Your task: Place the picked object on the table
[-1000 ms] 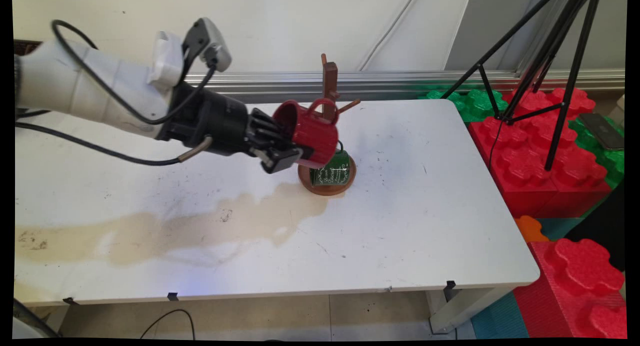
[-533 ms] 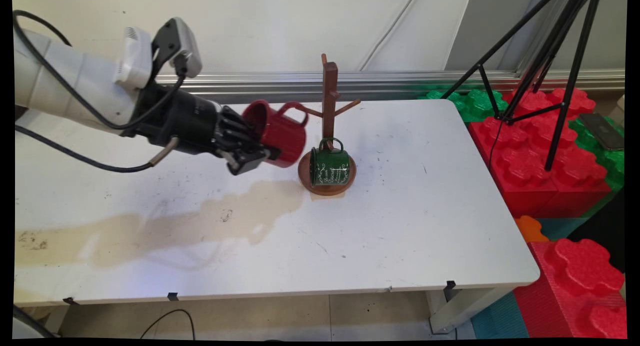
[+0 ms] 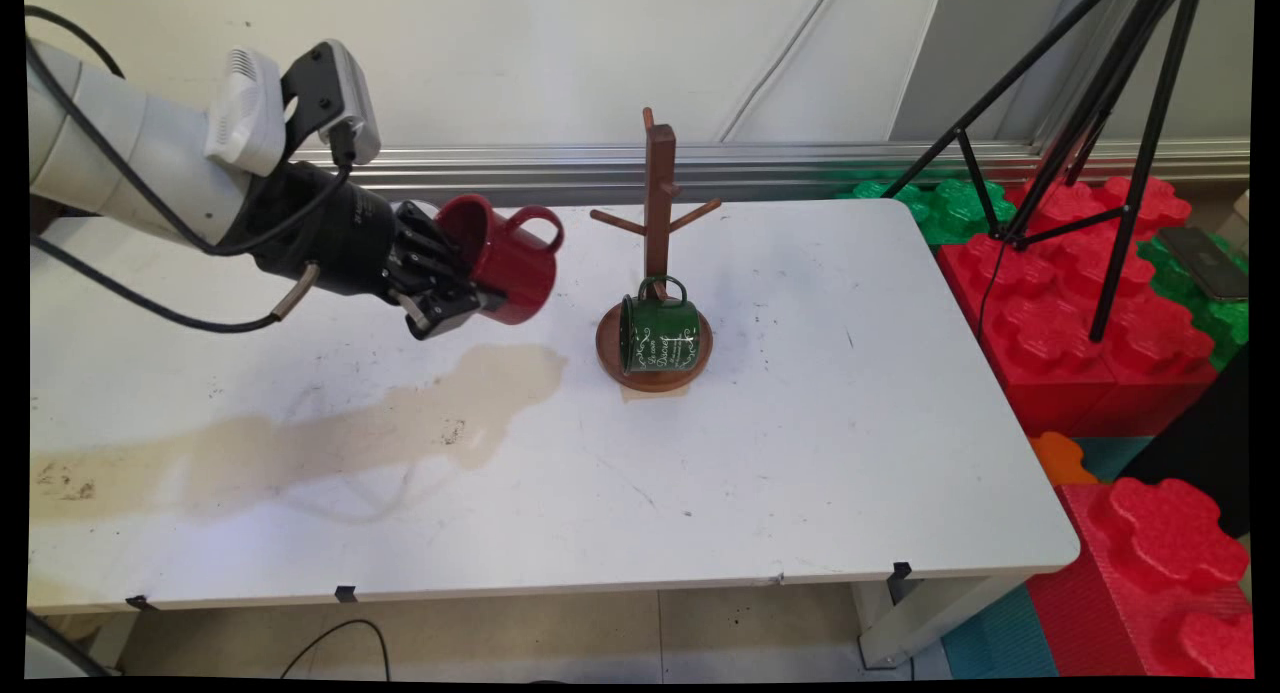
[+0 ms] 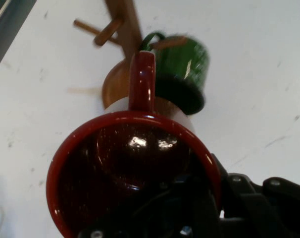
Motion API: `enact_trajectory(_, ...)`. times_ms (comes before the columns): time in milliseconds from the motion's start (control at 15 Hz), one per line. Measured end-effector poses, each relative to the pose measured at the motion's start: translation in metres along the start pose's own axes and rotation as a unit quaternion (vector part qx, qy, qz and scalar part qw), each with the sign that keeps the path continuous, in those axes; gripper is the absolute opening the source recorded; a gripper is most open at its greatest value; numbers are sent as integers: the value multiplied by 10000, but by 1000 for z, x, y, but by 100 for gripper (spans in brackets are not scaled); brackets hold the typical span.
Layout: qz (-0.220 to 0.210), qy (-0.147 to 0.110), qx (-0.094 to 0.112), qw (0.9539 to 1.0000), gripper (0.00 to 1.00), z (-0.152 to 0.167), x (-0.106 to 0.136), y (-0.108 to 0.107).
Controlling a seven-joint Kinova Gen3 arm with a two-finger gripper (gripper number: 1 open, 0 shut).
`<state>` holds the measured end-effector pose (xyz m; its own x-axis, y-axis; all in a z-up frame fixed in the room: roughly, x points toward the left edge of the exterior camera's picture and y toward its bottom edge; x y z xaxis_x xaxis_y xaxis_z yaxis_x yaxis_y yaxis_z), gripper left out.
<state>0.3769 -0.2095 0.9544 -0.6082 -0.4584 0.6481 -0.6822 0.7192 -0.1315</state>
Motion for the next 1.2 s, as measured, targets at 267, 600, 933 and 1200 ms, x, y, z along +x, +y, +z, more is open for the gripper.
enact_trajectory(267, 118, -354, 141, 9992, 0, 10, -2, -15)
enact_trajectory(600, 284, -897, 172, 9954, 0, 35, -4, -34)
enact_trajectory(933, 384, -1315, 132, 9905, 0, 56, -11, -49)
enact_trajectory(1200, 445, -1571, 102, 9865, 0, 74, -14, -59)
